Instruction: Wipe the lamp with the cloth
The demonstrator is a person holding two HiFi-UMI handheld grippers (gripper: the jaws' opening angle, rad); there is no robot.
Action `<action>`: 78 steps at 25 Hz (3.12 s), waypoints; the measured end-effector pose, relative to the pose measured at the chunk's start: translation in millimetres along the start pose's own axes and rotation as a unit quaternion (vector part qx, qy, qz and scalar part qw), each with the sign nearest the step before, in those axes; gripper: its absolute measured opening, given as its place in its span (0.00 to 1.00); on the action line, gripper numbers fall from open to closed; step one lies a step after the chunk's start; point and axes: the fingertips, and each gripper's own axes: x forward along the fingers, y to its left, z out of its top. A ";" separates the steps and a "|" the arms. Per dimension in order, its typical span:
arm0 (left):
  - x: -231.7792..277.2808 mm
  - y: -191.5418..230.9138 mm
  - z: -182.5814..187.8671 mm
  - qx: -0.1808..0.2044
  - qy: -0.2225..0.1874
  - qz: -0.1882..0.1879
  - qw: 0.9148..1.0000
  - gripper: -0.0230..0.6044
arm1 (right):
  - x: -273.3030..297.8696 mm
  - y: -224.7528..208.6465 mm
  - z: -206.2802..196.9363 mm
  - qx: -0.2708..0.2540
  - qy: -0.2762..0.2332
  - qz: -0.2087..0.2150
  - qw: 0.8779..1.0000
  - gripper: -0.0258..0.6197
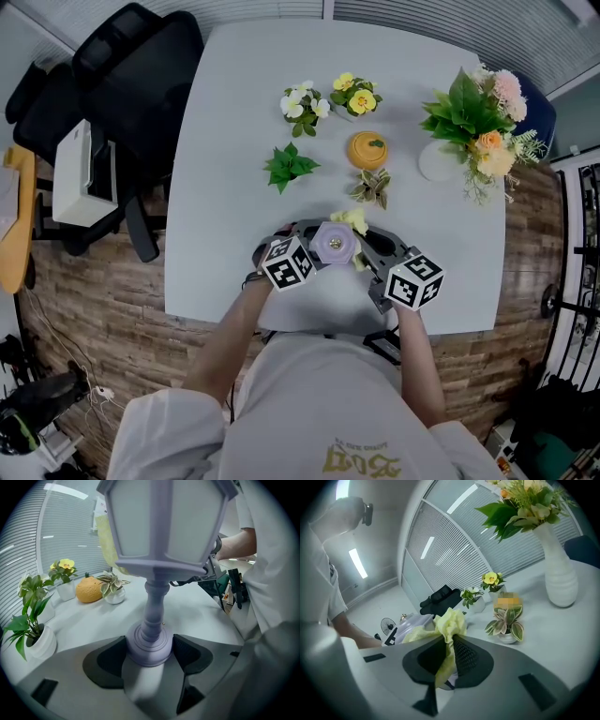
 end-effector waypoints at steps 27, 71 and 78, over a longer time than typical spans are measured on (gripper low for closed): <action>0.0 -0.6 -0.8 -0.003 0.004 0.002 1.000 0.56 | -35.2 32.7 -10.2 -0.031 -0.002 -0.006 0.999 0.11; 0.3 -1.3 -0.6 -0.003 0.002 0.002 1.000 0.56 | -23.9 49.3 -47.3 -0.160 0.080 -0.017 0.984 0.11; -0.3 -2.1 -0.1 -0.002 0.001 0.003 1.000 0.56 | -26.6 57.1 -47.3 -0.184 0.082 -0.010 0.979 0.11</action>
